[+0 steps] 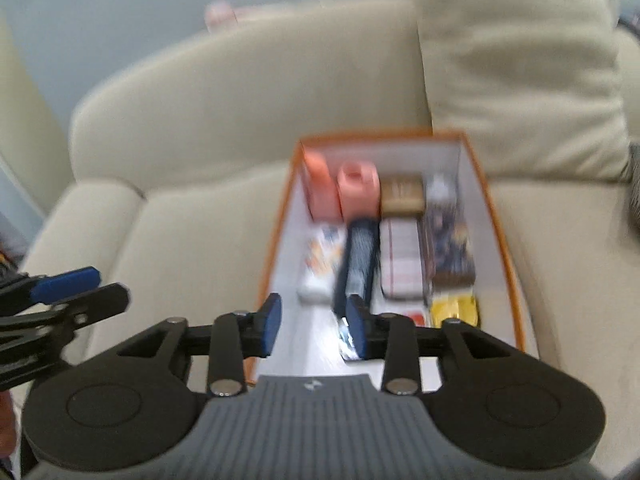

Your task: Organize rigid objects

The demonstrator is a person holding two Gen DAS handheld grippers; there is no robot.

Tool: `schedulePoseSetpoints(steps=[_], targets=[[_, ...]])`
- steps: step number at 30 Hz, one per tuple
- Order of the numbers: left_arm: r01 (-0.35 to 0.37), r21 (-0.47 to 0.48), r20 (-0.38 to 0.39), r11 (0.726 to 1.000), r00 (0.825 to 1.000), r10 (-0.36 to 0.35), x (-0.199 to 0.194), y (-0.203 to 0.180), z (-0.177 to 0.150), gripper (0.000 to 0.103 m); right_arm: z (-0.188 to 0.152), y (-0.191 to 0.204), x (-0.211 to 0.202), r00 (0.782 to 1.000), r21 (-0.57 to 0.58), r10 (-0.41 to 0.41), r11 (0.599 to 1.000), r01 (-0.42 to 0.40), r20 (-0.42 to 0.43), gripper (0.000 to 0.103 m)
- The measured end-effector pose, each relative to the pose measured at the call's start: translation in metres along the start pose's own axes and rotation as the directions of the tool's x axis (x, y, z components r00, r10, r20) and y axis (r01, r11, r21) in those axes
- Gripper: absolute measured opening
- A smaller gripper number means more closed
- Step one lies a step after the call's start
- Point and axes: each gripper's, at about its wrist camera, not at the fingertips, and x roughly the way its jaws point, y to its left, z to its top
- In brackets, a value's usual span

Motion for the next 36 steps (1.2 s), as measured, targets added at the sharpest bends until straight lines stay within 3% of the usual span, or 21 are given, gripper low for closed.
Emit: schedulePoseSetpoints(steps=[1,3,5,6,9,10,14,17,21,29,36], targets=[[-0.018,-0.002,0.04,1.0,0.999,0.018,-0.008,-0.002,0.0,0.076,0.0,0.01,-0.014,0.999,-0.005,-0.001,1.0,0.001,0.045,0.049],[-0.056,-0.01,0.105,0.998,0.993,0.057,-0.022,-0.007,0.0,0.091,-0.007,0.021,-0.036,0.99,-0.022,-0.004,1.0,0.007,0.142,0.057],[-0.109,-0.019,0.162,0.994,0.981,0.111,-0.031,-0.011,-0.001,0.095,-0.013,0.029,-0.054,0.976,-0.026,-0.016,0.999,0.022,0.217,0.069],[-0.141,-0.023,0.184,0.99,0.972,0.143,-0.035,-0.014,-0.002,0.101,-0.019,0.032,-0.061,0.967,-0.02,-0.024,0.999,0.03,0.254,0.072],[-0.24,-0.036,0.231,0.97,0.943,0.241,-0.041,-0.02,-0.009,0.102,-0.033,0.04,-0.075,0.948,-0.012,-0.029,0.999,0.034,0.317,0.078],[-0.249,-0.029,0.232,0.968,0.94,0.249,-0.04,-0.02,-0.012,0.102,-0.037,0.04,-0.077,0.945,-0.014,-0.031,0.999,0.037,0.326,0.084],[-0.249,-0.016,0.156,0.968,0.956,0.248,-0.028,-0.02,-0.029,0.102,-0.054,0.046,-0.07,0.937,-0.035,-0.063,0.996,0.08,0.343,0.094],[-0.247,-0.045,0.045,0.968,0.968,0.249,-0.011,-0.017,-0.045,0.102,-0.068,0.049,-0.057,0.928,-0.067,-0.108,0.988,0.14,0.358,0.096],[-0.244,-0.038,-0.063,0.969,0.968,0.241,0.01,-0.016,-0.063,0.102,-0.08,0.051,-0.035,0.94,-0.112,-0.146,0.976,0.188,0.308,0.097],[-0.252,-0.018,-0.119,0.968,0.961,0.248,0.031,-0.009,-0.081,0.102,-0.09,0.039,0.006,0.958,-0.103,-0.209,0.967,0.232,0.196,0.097],[-0.257,0.001,-0.137,0.967,0.957,0.254,0.04,-0.006,-0.086,0.102,-0.09,0.036,0.021,0.962,-0.096,-0.226,0.965,0.242,0.156,0.097]])
